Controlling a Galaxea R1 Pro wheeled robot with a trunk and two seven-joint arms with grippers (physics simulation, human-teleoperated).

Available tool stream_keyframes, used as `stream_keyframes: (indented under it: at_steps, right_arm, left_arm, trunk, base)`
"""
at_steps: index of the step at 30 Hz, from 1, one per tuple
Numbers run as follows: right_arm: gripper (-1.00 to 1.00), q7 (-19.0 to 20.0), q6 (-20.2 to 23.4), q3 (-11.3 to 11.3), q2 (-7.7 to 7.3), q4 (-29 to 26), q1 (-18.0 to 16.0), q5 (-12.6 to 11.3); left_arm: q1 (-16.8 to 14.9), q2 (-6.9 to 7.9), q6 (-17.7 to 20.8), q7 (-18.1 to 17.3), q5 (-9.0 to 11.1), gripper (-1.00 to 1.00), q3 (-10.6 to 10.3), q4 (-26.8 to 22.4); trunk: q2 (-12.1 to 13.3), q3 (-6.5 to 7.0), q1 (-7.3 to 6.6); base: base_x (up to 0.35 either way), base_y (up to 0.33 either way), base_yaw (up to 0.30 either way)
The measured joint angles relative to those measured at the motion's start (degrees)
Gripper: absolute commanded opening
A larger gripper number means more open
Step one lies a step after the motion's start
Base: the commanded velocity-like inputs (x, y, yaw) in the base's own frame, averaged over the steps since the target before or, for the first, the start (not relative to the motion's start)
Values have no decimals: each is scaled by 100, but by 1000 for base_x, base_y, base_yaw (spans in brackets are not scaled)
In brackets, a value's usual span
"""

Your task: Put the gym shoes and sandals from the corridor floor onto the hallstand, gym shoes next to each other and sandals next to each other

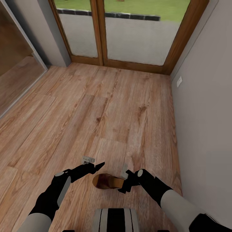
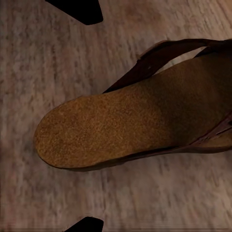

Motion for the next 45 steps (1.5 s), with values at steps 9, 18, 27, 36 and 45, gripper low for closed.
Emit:
stream_keyframes:
  at_steps: [9,18,27,36,45]
  right_arm:
    - [100,-18,5,23,0,0,1,3]
    - [100,-31,39,51,16,0,1,8]
    - [100,-39,54,53,18,0,-2,8]
    - [100,-924,61,52,29,5,-1,-1]
    - [100,-1296,62,52,43,11,-1,-3]
  left_arm:
    - [-3,0,0,0,0,100,2,0]
    - [-2,0,0,0,0,100,1,-1]
    - [0,0,0,0,0,100,1,-3]
    - [-1,0,0,0,-1,100,2,1]
    - [-2,6,0,0,0,100,2,1]
  trunk:
    - [0,0,1]
    - [0,0,1]
    - [0,0,1]
    - [0,0,1]
    - [0,0,1]
  base:
    - [9,-2,0]
    - [0,0,0]
    - [0,0,0]
    - [0,0,0]
    - [0,0,0]
